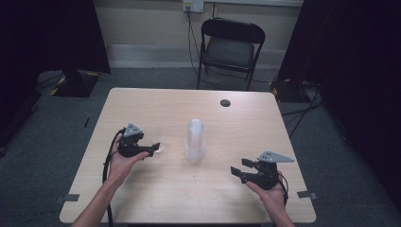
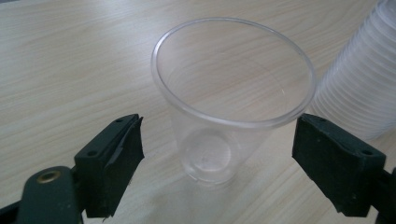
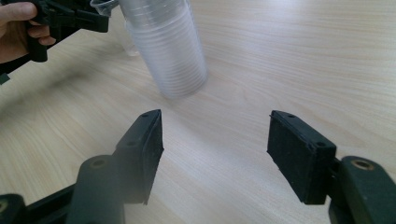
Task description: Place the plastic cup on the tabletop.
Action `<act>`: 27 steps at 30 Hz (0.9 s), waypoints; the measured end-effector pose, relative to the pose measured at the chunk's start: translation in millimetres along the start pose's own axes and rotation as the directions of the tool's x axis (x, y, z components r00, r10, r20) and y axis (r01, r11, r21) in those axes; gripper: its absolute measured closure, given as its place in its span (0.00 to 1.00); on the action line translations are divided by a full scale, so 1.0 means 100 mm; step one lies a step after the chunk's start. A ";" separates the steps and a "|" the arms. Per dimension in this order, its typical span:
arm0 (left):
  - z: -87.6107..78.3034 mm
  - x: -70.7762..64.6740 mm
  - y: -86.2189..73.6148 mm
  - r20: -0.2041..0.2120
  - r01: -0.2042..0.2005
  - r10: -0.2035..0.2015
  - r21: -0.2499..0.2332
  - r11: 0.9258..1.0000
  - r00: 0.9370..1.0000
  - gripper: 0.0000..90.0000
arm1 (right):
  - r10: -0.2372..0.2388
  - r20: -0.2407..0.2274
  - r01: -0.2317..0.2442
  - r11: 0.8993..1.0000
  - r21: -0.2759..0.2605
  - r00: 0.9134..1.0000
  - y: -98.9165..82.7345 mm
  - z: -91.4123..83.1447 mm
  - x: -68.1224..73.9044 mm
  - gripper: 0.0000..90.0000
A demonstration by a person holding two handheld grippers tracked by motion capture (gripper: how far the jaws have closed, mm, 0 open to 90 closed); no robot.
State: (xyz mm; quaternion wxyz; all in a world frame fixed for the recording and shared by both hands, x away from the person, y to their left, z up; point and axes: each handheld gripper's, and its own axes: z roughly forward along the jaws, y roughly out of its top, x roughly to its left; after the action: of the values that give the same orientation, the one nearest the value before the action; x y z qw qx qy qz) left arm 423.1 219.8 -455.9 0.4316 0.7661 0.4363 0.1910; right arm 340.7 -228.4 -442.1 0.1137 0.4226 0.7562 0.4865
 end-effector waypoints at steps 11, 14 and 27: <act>-0.24 -0.01 -0.08 0.042 0.038 -0.038 0.002 0.999 0.998 0.19 | 0.001 0.008 -0.001 1.000 0.004 1.000 -0.01 -0.02 -0.02 0.40; -0.32 -0.01 -0.11 0.033 0.035 -0.036 0.001 0.999 0.999 0.19 | 0.005 0.012 -0.004 1.000 -0.002 1.000 -0.01 -0.03 -0.02 0.40; -0.64 -0.11 -0.28 0.012 0.052 -0.053 0.054 0.997 0.999 0.21 | 0.008 0.024 -0.008 1.000 0.000 1.000 -0.02 -0.06 -0.05 0.40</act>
State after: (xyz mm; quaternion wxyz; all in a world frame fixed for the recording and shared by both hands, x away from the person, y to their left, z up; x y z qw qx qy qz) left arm 359.8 249.5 -442.9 0.4186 0.7669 0.4584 0.1630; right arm 339.6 -236.5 -442.3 0.1208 0.4315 0.7529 0.4821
